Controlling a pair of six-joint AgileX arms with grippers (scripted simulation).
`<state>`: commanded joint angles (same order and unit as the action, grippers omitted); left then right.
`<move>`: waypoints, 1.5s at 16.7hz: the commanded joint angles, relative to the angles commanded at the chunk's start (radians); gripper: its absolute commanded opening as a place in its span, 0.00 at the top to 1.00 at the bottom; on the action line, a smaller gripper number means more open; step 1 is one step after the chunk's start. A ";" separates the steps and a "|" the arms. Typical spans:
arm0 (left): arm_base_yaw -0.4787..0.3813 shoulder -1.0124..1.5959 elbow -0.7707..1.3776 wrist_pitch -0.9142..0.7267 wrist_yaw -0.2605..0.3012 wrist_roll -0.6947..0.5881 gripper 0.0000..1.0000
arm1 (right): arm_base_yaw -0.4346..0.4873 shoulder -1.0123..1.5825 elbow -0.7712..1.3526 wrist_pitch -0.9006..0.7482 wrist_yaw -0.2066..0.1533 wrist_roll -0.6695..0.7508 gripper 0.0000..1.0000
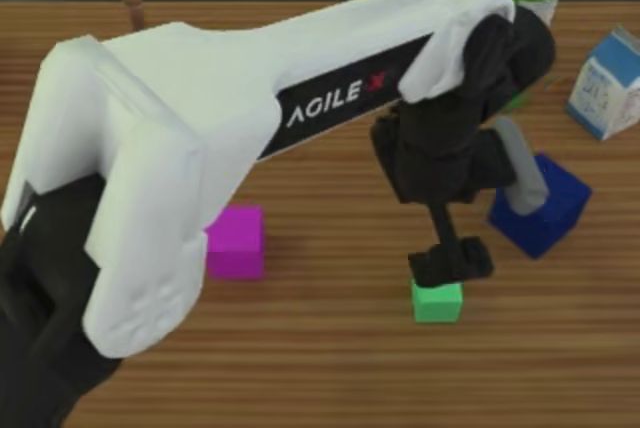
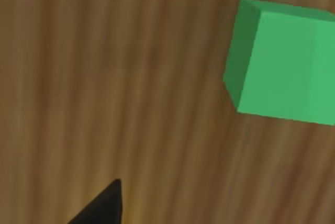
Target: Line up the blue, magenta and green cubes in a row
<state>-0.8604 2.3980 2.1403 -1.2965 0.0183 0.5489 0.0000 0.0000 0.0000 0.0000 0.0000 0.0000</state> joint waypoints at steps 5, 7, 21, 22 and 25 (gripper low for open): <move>0.127 -0.091 -0.177 0.065 -0.002 -0.355 0.00 | 0.000 0.000 0.000 0.000 0.000 0.000 0.00; 0.189 -0.135 -0.267 0.095 -0.002 -0.538 0.00 | 0.000 0.000 0.000 0.000 0.000 0.000 0.00; 0.380 -0.300 -0.538 0.218 -0.016 -1.023 0.00 | 0.000 0.000 0.000 0.000 0.000 0.000 0.00; 0.381 -0.295 -0.545 0.231 -0.016 -1.024 0.00 | 0.000 0.000 0.000 0.000 0.000 0.000 0.00; 0.384 -0.260 -0.589 0.313 -0.016 -1.024 0.00 | 0.000 0.000 0.000 0.000 0.000 0.000 0.00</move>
<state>-0.4766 2.1376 1.5508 -0.9839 0.0025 -0.4753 0.0000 0.0000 0.0000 0.0000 0.0000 0.0000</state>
